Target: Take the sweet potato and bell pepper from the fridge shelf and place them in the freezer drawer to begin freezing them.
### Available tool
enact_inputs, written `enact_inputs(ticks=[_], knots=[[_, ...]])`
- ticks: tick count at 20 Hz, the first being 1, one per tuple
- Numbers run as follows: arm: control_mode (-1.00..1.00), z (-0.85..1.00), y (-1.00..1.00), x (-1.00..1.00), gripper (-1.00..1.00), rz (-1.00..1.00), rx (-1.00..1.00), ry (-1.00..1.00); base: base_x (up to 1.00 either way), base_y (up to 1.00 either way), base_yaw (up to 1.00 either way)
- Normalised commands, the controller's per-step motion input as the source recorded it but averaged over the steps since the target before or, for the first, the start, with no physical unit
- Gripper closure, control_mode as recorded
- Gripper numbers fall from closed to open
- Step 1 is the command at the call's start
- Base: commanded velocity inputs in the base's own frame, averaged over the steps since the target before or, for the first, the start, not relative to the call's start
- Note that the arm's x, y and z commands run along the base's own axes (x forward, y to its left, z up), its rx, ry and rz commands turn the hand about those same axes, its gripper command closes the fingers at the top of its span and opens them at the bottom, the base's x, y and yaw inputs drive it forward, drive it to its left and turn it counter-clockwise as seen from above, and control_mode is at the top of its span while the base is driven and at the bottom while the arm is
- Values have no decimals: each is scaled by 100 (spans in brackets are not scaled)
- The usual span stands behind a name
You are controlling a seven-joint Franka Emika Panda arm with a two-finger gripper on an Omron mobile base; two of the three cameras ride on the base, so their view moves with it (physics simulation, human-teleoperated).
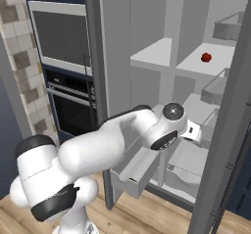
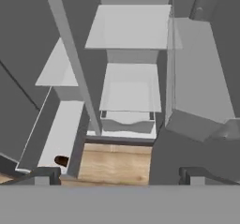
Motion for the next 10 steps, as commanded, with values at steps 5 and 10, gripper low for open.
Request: enact_inputs(ticks=[5,10], knots=[[-100,0,-78,0,-100,-9,0,-16,0,0,0],[-100,7,-75,0,-100,-11,0,-16,0,0,0]])
